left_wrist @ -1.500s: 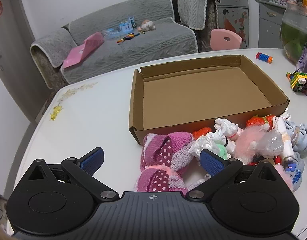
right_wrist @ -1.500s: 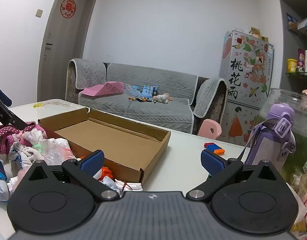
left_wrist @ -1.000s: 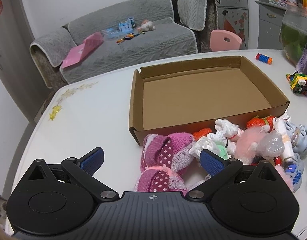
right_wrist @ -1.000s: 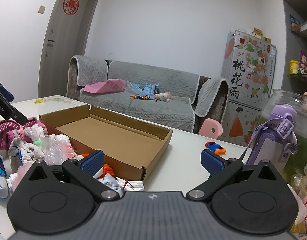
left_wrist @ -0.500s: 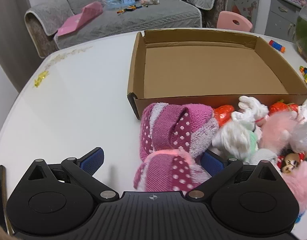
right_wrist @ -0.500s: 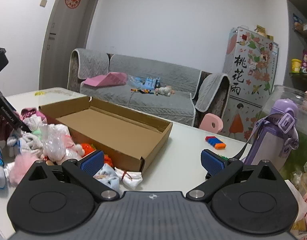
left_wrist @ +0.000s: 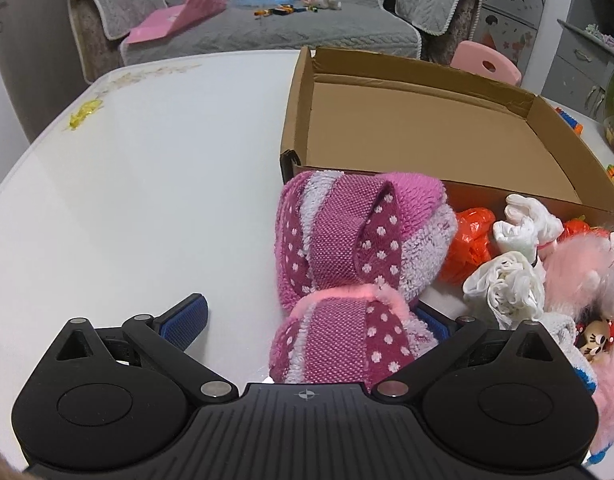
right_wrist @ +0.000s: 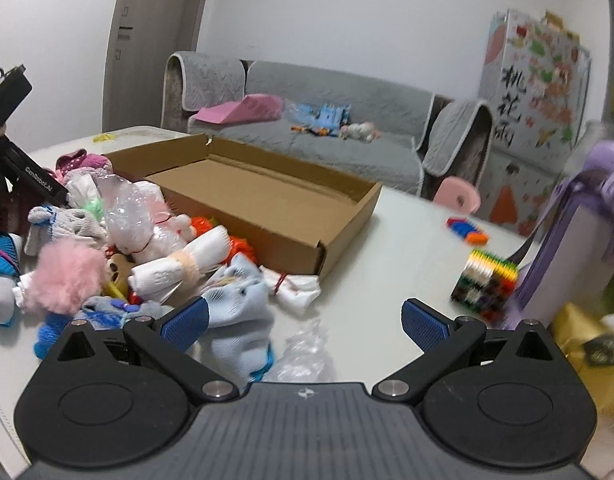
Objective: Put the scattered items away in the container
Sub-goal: 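Reach the left gripper to the pink polka-dot sock bundle beside the box, then grasp the pink sock bundle with the left gripper while the right grasps a plastic bag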
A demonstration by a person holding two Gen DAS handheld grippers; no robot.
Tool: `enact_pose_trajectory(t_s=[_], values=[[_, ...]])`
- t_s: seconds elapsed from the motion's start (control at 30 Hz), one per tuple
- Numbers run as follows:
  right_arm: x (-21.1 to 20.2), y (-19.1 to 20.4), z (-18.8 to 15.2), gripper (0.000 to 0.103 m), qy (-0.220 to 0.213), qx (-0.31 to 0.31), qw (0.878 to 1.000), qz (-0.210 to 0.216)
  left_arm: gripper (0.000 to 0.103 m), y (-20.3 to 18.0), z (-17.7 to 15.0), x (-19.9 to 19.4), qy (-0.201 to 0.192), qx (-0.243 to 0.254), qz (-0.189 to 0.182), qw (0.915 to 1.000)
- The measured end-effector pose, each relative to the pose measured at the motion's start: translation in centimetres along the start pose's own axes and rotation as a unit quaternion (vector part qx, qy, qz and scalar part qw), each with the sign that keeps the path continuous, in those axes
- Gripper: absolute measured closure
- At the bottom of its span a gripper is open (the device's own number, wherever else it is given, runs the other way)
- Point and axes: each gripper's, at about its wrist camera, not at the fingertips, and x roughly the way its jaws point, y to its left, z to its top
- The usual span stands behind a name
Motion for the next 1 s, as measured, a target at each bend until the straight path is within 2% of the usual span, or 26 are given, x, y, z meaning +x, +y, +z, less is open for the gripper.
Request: enact_pose_trajectory(t_s=[0.07, 0.23, 0.3, 0.33, 0.37, 0.43, 0.53, 0.6, 0.7, 0.77, 0.9, 0.97, 1.0], values=[[-0.4, -0.2, -0.1, 0.002, -0.002, 0.001, 1.0, -0.003, 0.0, 0.1, -0.1, -0.1, 0.0, 0.0, 0.001, 1.0], [-2.7, -2.5, 0.0, 0.003, -0.056, 0.05, 0.997, -0.021, 0.0, -0.1, -0.1, -0.4, -0.009, 0.009, 0.011, 0.9999], [-2.5, -3.1, -0.2, 0.007, -0.043, 0.051, 0.997, -0.05, 0.0, -0.1, -0.1, -0.4, -0.01, 0.011, 0.012, 0.9998], [-2.1, -3.3, -0.4, 0.016, -0.025, 0.05, 0.997, -0.056, 0.0, -0.1, -0.1, -0.4, -0.01, 0.011, 0.013, 0.9998], [-1.8, -3.4, -0.6, 0.027, -0.013, 0.048, 0.997, -0.051, 0.0, -0.1, -0.1, -0.4, -0.009, 0.011, 0.012, 0.9998], [-1.3, -3.0, -0.9, 0.033, 0.002, 0.036, 0.999, -0.04, 0.001, 0.0, -0.1, -0.3, -0.007, 0.01, 0.01, 0.9999], [-1.0, -1.5, -1.2, 0.031, 0.01, 0.001, 0.999, -0.035, 0.001, -0.1, -0.1, -0.4, -0.009, 0.011, 0.012, 0.9998], [-1.1, -1.2, -1.2, 0.025, 0.008, -0.002, 1.0, -0.025, 0.0, 0.1, -0.1, -0.3, -0.009, 0.01, 0.012, 0.9998], [-1.9, -1.0, -1.2, 0.024, -0.003, -0.007, 1.0, -0.013, 0.0, 0.3, -0.2, -0.3, -0.007, 0.007, 0.01, 0.9999], [-1.5, -1.2, -1.1, 0.023, 0.006, -0.008, 1.0, -0.014, 0.0, 0.2, -0.2, -0.2, -0.007, 0.008, 0.01, 0.9999], [0.1, -1.4, -1.5, 0.033, 0.048, -0.004, 0.998, -0.028, 0.001, 0.0, -0.1, -0.3, -0.008, 0.01, 0.011, 0.9998], [0.6, -1.4, -1.7, 0.044, 0.062, 0.001, 0.998, -0.023, 0.001, -0.2, -0.2, -0.3, -0.01, 0.014, 0.013, 0.9998], [0.6, -1.4, -1.7, 0.046, 0.062, 0.003, 0.998, -0.02, 0.001, -0.2, -0.2, -0.3, -0.01, 0.015, 0.012, 0.9998]])
